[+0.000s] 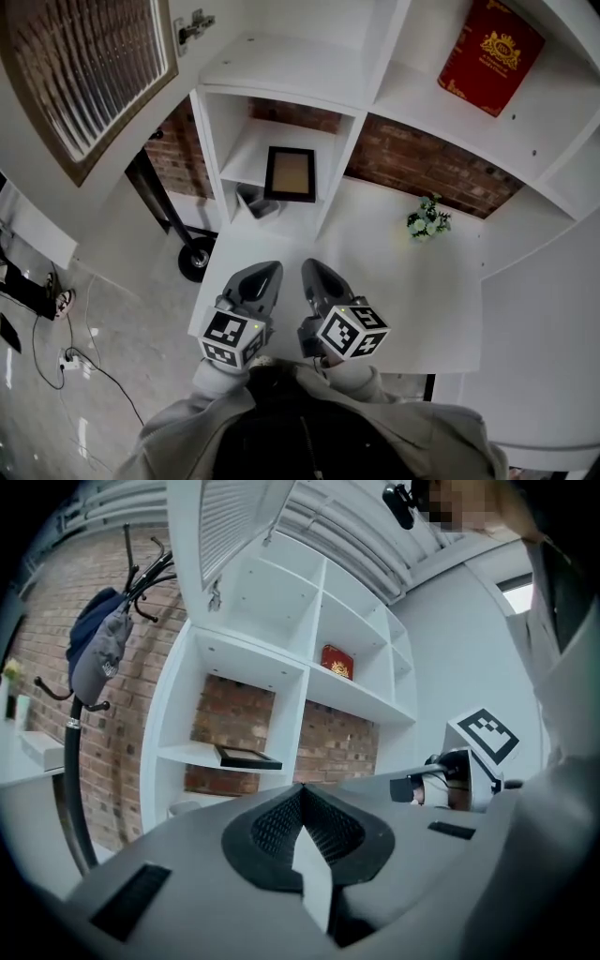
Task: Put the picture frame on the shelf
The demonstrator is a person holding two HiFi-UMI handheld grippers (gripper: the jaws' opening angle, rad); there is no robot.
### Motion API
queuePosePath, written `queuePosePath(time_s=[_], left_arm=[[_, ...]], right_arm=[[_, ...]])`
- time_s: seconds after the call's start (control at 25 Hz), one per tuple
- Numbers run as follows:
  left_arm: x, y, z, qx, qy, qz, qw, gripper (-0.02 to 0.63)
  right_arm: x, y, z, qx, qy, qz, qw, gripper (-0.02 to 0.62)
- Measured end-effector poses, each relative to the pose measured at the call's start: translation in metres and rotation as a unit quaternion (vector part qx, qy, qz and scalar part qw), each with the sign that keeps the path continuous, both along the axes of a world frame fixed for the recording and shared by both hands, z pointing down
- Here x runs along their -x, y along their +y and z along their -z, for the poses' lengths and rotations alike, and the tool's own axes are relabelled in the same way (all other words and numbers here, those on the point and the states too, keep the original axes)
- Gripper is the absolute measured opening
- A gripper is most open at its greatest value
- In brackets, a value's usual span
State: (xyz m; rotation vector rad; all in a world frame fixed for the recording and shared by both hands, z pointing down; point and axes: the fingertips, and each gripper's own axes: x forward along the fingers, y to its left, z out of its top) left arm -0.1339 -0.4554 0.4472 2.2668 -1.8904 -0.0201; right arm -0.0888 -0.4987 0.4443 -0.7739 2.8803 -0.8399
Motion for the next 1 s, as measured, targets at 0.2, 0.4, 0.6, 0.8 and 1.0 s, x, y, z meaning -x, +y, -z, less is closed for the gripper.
queuePosePath(time_s=[0.2,0.4,0.6,0.8,1.0], left_arm=[[-0.004,0.001,-0.010,0.021,0.003,-0.005,0.9998,0.003],[-0.004,-0.001,-0.010,0.013,0.012,-0.001,0.9998,0.003],[-0.004,-0.002,-0.010,0.009,0.023,0.003,0.9997,0.003],[0.001,-0.001,-0.013,0.013,0.034,0.010,0.9993,0.003],[0.005,-0.003,-0.014,0.009,0.043,0.021,0.9988,0.004]], right_arm=[[0.003,0.011,-0.003,-0.015,0.017,0.018,1.000,-0.002],[0.005,0.019,-0.003,-0.017,0.022,0.031,0.999,-0.002],[0.002,0.017,-0.001,-0.019,0.016,0.031,0.999,-0.002],[0.002,0.016,-0.005,0.028,-0.011,0.034,0.999,-0.002],[0.001,0.014,-0.012,0.034,0.002,0.036,0.999,-0.002]])
